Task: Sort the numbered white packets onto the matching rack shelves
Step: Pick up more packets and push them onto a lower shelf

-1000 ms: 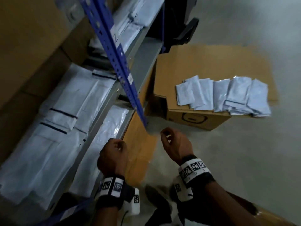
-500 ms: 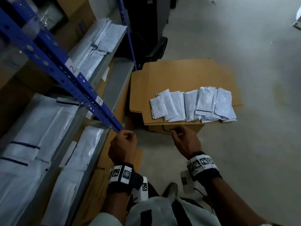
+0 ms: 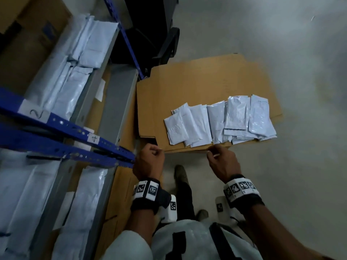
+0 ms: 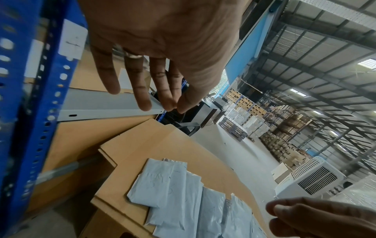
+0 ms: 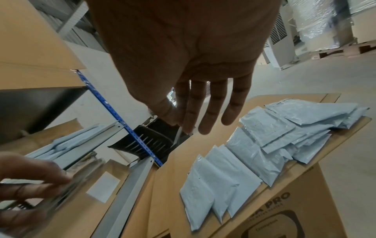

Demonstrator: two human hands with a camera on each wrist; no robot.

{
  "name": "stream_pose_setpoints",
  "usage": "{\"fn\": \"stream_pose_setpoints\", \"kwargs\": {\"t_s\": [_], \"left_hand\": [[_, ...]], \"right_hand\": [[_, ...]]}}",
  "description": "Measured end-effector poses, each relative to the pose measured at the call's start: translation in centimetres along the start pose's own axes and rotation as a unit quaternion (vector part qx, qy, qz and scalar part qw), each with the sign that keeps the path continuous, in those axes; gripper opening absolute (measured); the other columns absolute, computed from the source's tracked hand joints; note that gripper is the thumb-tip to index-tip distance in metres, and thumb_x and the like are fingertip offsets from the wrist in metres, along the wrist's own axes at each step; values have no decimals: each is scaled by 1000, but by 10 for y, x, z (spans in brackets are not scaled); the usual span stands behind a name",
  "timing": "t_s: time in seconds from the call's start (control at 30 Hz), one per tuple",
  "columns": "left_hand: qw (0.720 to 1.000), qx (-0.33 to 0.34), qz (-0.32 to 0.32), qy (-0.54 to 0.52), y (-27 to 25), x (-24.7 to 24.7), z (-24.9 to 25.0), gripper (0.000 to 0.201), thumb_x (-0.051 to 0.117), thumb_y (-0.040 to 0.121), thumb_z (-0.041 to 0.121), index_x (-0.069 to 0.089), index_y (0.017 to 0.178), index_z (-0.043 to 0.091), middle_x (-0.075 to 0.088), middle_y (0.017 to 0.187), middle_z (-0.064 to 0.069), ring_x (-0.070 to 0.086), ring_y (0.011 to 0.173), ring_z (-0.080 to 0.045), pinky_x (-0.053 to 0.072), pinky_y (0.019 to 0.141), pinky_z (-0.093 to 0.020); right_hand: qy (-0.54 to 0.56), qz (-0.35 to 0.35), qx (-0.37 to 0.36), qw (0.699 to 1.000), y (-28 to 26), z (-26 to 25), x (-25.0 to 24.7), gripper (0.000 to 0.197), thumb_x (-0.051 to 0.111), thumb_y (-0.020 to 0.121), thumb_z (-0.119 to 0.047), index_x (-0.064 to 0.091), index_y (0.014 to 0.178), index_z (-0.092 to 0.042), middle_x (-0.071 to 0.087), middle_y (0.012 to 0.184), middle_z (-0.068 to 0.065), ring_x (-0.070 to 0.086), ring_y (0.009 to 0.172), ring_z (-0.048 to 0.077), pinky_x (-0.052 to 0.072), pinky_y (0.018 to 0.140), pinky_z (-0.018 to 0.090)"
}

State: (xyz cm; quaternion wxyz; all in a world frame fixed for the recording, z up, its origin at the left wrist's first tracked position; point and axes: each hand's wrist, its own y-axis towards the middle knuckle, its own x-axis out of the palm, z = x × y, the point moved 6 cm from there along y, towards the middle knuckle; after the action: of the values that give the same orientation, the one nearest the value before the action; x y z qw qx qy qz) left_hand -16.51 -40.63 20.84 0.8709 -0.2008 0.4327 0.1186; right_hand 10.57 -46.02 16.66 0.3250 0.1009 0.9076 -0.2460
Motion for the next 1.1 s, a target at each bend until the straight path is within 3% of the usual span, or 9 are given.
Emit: {"fn": "stream_pose_setpoints", "kwargs": {"t_s": [0.1,0.27,0.4,0.47,0.57,0.67,0.83,0.97,1.1], "left_hand": [[1000,-4,-26,-7,43,17,24,7,65,81,32,67,84,26,70,81,10,64,80,-21,54,70,-32],[997,3,-69,18,126,50,54,12,67,80,34,67,88,26,71,89,10,64,87,-20,41,70,-27],[992,1,-115,53,178,82,61,22,69,78,39,63,96,26,66,96,12,57,89,-16,44,78,-28],[989,-7,-144,42,198,106,62,31,70,71,45,55,95,31,66,102,7,62,94,-19,52,85,-35],[982,-35,-177,57,219,145,54,53,73,67,50,53,111,27,64,117,-4,62,108,-30,52,92,-46],[974,-77,-199,69,229,184,38,74,81,71,46,48,129,15,55,131,-9,55,118,-33,48,97,-44],[959,-161,-230,34,222,255,-10,93,88,61,45,41,133,9,48,134,-14,51,124,-37,45,101,-51],[957,-182,-218,55,211,280,-33,86,80,75,46,39,139,6,41,140,-14,41,130,-33,39,103,-42],[959,-214,-184,19,208,290,-54,60,65,89,48,44,130,9,51,133,-14,53,118,-36,46,98,-46]], "right_hand": [[3,16,19,1000,37,-6,-5,12,61,94,-39,69,101,-33,67,86,-16,69,86,15,57,81,40],[10,13,53,998,99,-18,11,11,61,95,-36,69,102,-32,69,94,-14,69,88,14,54,83,38],[-7,-6,56,998,147,-17,36,14,61,95,-34,68,105,-29,72,101,-10,68,90,17,54,83,38],[-10,-20,70,997,170,-13,48,13,61,94,-34,68,104,-31,72,101,-11,69,89,17,55,84,38],[-23,-41,91,995,210,-1,69,14,60,92,-36,67,103,-32,72,101,-13,69,88,16,57,85,40],[-63,-67,98,991,246,14,92,18,58,93,-36,66,109,-31,71,110,-10,67,98,19,55,87,41],[-116,-93,92,985,288,44,127,28,54,98,-38,64,118,-21,68,116,-1,63,107,25,50,87,37],[-167,-78,75,980,293,61,140,30,55,94,-49,67,107,-25,69,105,-2,64,100,26,48,90,43],[-167,-65,60,982,290,70,147,31,55,93,-54,70,101,-28,69,102,-4,64,98,25,48,90,45]]}}
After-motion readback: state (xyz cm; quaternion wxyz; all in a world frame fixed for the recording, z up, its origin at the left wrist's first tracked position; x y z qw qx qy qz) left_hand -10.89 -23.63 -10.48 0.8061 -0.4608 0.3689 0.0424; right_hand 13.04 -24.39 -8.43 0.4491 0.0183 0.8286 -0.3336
